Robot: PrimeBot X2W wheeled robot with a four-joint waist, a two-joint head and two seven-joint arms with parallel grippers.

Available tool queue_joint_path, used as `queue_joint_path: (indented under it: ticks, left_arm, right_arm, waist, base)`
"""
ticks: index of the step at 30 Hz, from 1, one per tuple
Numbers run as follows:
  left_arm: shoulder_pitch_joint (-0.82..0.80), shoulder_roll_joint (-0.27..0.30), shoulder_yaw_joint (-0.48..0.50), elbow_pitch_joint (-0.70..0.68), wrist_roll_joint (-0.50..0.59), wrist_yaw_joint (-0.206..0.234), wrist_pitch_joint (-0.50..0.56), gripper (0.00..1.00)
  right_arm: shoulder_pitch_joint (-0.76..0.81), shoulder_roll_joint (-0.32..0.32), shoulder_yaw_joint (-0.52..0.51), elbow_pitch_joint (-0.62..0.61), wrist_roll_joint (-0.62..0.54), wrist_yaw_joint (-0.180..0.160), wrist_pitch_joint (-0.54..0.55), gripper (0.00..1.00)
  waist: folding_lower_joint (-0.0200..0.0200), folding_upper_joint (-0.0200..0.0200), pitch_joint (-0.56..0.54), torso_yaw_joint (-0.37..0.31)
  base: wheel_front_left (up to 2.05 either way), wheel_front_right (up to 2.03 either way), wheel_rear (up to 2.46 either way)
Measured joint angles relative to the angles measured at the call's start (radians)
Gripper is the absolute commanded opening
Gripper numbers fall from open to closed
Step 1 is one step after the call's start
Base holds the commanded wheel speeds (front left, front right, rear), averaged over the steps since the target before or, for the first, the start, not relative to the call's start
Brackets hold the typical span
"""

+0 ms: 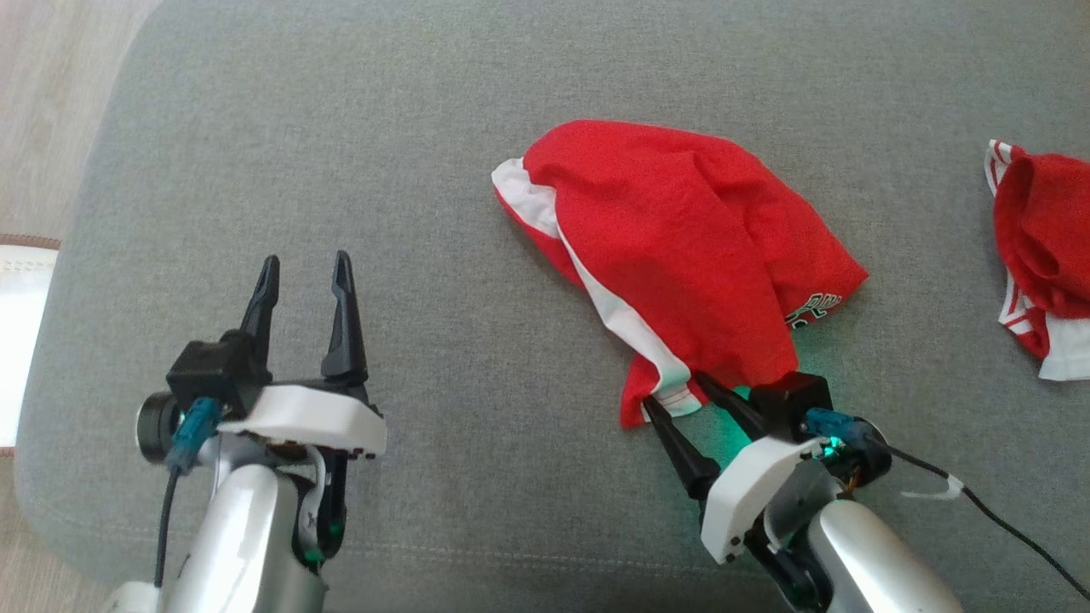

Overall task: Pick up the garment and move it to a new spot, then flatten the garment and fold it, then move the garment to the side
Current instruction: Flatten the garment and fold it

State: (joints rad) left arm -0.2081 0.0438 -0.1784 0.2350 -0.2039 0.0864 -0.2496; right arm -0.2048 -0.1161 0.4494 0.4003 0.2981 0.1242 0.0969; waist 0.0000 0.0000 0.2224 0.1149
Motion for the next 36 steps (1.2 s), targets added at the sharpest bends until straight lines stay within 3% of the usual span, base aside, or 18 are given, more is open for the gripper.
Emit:
queue_joint_path:
  ticks: [7,9,18,30,36]
  left_arm:
    - [-0.005,-0.001,0.0,0.003,0.0,0.001,0.0,1.0]
    - [-0.005,-0.001,0.0,0.003,0.0,0.002,0.0,1.0]
    - [-0.003,-0.002,0.01,0.009,0.0,0.0,0.0,1.0]
    - [0.0,-0.002,0.02,0.016,0.011,-0.02,0.0,1.0]
    - [-0.005,-0.002,-0.042,0.054,0.021,-0.076,0.0,1.0]
  right_arm:
    - [-0.015,-0.004,0.026,0.024,0.012,0.0,0.0,0.99]
    - [-0.023,-0.011,0.035,0.031,0.014,0.0,0.0,0.0]
    - [-0.033,-0.056,0.029,0.043,0.009,0.0,-0.001,0.0]
    - [0.045,-0.191,-0.197,-0.142,-0.068,0.0,0.015,0.0]
    - [0.057,-0.207,-0.272,-0.194,-0.082,0.0,0.026,0.0]
  waist:
    - [0.0,0.0,0.002,0.001]
    - [0.0,0.0,0.002,-0.002]
    - [0.0,0.0,-0.023,-0.037]
    - [0.0,0.0,-0.071,-0.14]
    - [0.0,0.0,-0.061,-0.171]
  base:
    - [0.0,0.0,0.0]
    - [0.0,0.0,0.0]
    - [0.0,0.0,0.0]
    - [0.0,0.0,0.0]
    - [0.0,0.0,0.0]
